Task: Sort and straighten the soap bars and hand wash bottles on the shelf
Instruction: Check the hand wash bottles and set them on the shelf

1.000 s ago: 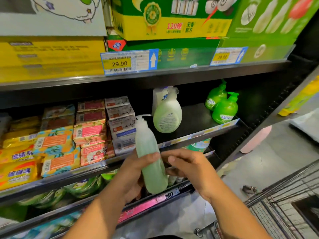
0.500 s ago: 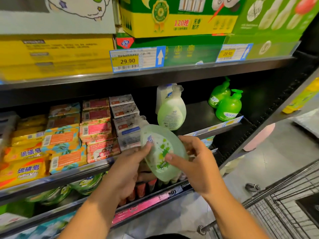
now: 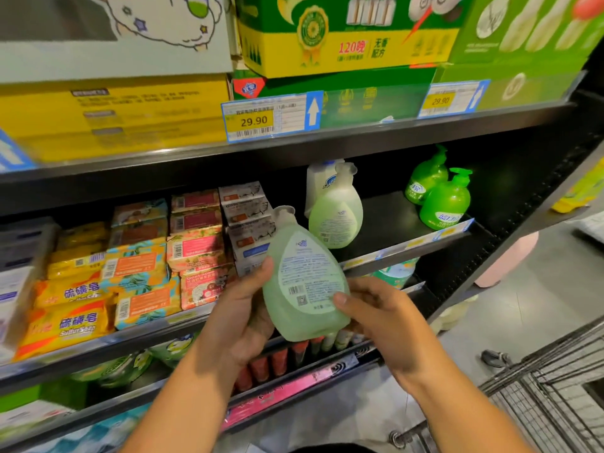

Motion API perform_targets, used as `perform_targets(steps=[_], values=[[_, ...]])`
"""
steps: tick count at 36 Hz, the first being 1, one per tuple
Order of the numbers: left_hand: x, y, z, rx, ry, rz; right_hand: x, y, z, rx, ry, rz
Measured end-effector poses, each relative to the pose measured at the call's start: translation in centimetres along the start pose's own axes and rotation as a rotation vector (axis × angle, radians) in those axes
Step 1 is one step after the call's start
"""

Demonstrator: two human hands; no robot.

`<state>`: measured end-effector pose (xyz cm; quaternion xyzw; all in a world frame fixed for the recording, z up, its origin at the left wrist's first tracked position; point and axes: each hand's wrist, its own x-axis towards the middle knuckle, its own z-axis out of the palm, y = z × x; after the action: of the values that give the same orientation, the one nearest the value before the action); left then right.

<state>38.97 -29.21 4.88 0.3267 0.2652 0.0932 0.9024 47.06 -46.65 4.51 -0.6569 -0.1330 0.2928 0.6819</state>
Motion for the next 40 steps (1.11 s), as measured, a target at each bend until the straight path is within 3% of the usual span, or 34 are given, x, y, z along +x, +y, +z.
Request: perform_targets(steps=[4, 6, 10, 13, 17, 21, 26, 33, 37, 40], values=[[0.6, 0.1, -0.5, 0.159, 0.013, 0.034, -0.5, -0.3, 0.9, -0.066, 0.114, -0.179], [0.5, 0.0, 0.0, 0.237, -0.021, 0.007, -0.8, 0.2, 1.5, -0.221, 0.136, -0.273], [0.0, -0.4, 0.5, 0.222, -0.095, -0.120, -0.9, 1.2, 2.3, -0.609, 0.009, -0.501], [-0.2, -0.8, -0.1, 0.095, -0.138, -0.171, -0.8, 0.4, 1.8, -0.542, -0.080, -0.486], [-0.4, -1.5, -0.9, -0.089, -0.244, -0.157, -0.6, -1.3, 0.2, -0.399, 0.041, -0.281], [-0.4, -1.1, -1.7, -0.052, -0.324, -0.051, 0.1, -1.4, -0.5, -0.493, 0.016, -0.104], [-0.3, -0.7, -2.3, 0.131, -0.320, 0.101, 0.4, -1.3, 0.3, -0.014, -0.173, 0.007], [-1.0, 1.4, -3.0, 0.610, -0.363, 0.426, 0.2, -0.6, -0.3, -0.111, -0.183, -0.218], [-0.9, 2.5, -3.2, 1.028, -0.341, 0.679, 0.6, -0.5, -1.3, -0.354, -0.067, -0.464], [-0.7, 2.3, -3.1, 1.110, -0.360, 0.774, 1.1, 0.0, -2.0, -0.521, -0.006, -0.587]])
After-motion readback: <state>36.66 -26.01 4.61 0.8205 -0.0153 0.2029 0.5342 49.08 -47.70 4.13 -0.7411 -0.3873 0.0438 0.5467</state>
